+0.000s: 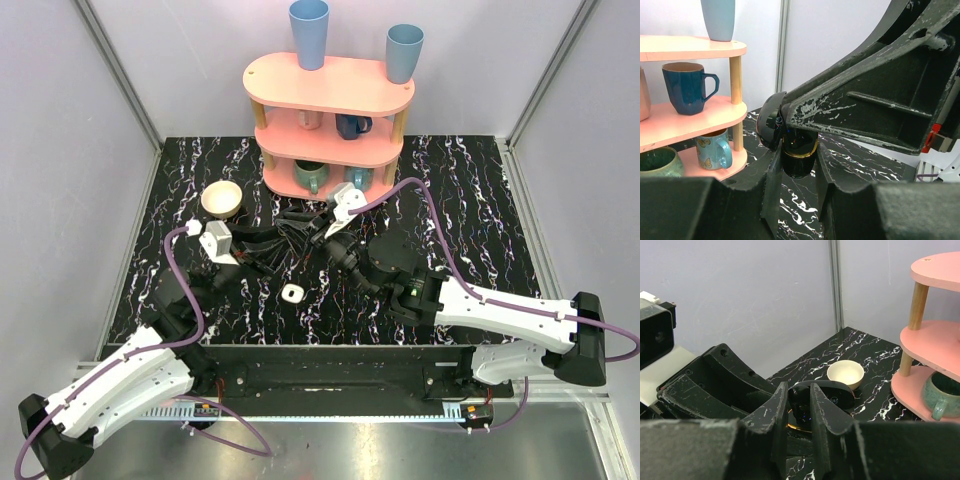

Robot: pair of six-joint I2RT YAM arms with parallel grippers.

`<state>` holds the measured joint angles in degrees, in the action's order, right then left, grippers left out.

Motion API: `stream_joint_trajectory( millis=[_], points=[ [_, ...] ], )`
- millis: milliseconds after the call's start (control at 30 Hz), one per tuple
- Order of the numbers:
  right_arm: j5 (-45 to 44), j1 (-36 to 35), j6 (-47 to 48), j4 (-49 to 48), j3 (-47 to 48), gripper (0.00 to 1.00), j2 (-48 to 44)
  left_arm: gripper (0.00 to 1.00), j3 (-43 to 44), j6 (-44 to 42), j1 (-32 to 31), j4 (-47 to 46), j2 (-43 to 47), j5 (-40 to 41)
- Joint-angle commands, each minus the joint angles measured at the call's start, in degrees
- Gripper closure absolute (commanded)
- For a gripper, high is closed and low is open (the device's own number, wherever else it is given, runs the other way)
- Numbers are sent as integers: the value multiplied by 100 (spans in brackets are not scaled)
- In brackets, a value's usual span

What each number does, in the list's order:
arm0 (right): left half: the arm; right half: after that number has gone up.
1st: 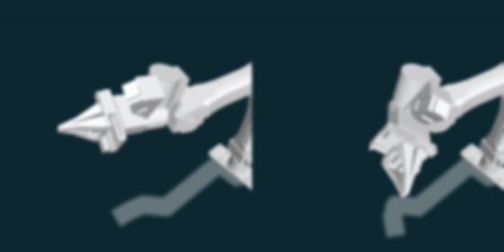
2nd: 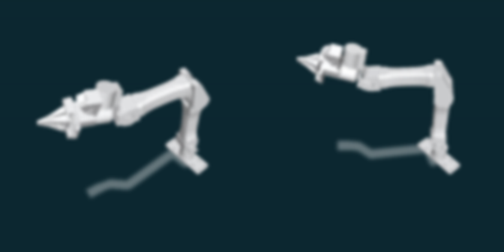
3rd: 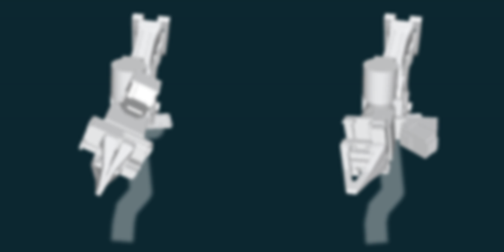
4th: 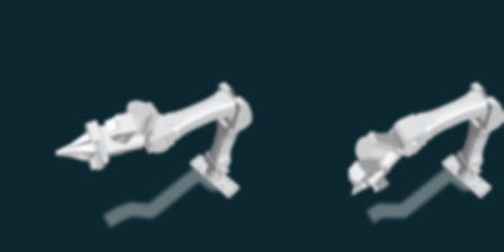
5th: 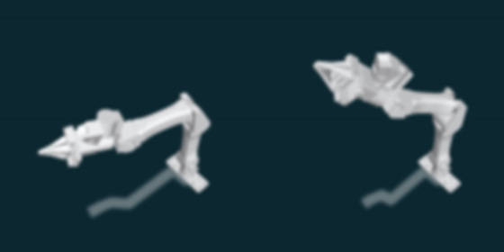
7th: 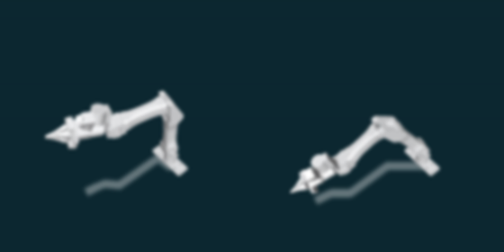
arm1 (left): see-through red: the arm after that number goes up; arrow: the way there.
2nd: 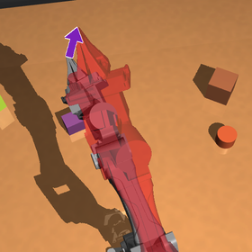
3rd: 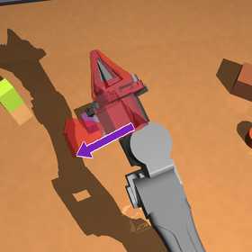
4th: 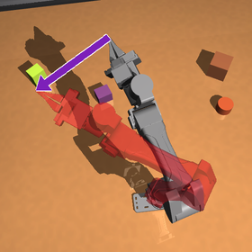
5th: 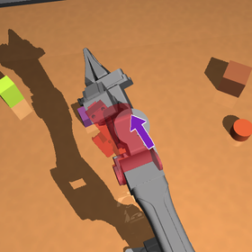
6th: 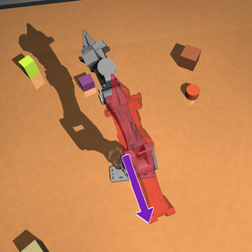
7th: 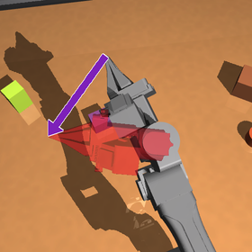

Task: Insert the wireless bluetooth earbuds into the charging case
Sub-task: Insert the left earbud into the left side groove of the charging case.

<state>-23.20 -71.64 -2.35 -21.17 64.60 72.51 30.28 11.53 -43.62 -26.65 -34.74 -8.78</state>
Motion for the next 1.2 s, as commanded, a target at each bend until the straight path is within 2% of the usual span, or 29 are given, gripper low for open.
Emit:
stream_joint_trajectory(
  millis=[0,600,800,1033,1167],
  points=[
    [-176,-70,86,-98,185,88,52,100,30,-63,-15,-481,108,-142],
    [-272,-140,200,271,194,88,0,100,-22,-133,-15,-560,275,34],
    [-413,-166,569,333,211,88,0,100,-66,-142,-24,-569,327,69],
    [-457,-166,788,499,299,85,44,100,-49,-142,-33,-560,319,52],
    [-492,-175,797,517,308,78,61,100,-31,-133,-24,-569,284,-1]
  ],
)
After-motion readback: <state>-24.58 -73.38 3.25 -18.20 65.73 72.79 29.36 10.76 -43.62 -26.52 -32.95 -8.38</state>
